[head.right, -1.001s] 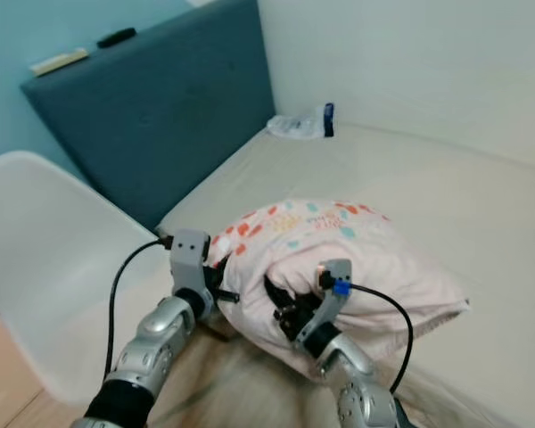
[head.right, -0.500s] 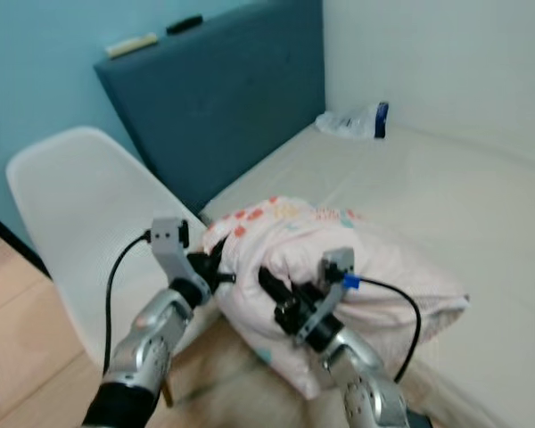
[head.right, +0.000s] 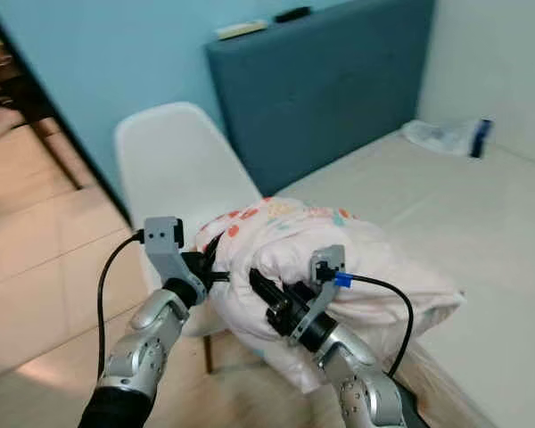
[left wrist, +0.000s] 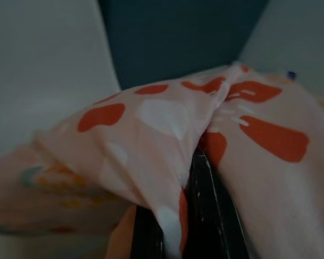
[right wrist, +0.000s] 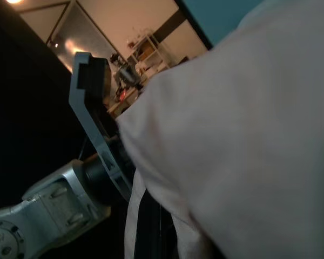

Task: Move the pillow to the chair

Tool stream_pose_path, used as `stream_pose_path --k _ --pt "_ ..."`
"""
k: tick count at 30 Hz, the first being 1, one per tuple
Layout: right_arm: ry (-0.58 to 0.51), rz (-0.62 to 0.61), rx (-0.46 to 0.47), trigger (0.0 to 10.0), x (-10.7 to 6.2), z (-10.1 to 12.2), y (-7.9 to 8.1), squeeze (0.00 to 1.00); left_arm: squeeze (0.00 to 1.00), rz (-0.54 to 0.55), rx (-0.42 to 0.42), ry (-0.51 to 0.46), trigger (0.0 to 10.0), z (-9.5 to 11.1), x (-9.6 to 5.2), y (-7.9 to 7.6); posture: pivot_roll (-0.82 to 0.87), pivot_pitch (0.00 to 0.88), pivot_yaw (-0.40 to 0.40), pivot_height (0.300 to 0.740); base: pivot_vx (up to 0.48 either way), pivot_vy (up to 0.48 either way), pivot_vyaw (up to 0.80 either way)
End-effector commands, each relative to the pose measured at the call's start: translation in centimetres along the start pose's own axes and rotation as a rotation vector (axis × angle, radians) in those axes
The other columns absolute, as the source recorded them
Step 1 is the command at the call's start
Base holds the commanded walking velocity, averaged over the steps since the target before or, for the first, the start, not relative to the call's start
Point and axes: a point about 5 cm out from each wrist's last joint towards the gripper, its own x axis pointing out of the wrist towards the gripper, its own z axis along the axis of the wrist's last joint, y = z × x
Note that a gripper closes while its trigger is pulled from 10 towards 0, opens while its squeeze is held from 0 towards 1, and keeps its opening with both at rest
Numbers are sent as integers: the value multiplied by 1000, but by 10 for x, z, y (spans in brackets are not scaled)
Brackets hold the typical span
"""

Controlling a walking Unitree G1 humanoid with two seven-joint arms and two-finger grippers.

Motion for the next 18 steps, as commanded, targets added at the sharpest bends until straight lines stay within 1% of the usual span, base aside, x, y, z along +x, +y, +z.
stream_pose_path --k 1,4,8,18 --pt "22 85 4 10000 11 -3 14 0 0 -33 19 -43 10000 10 2 -7 -117 97 98 740 0 0 763" --pt "24 94 2 10000 13 -2 15 0 0 -20 21 -66 10000 15 0 -6 -115 97 95 740 0 0 763" --pt "25 109 -2 10000 16 1 15 0 0 3 44 -92 10000 22 0 -8 -104 96 88 740 0 0 763" --pt "29 109 -3 10000 16 1 14 0 0 11 60 -93 10000 23 0 -9 -102 97 84 740 0 0 763"
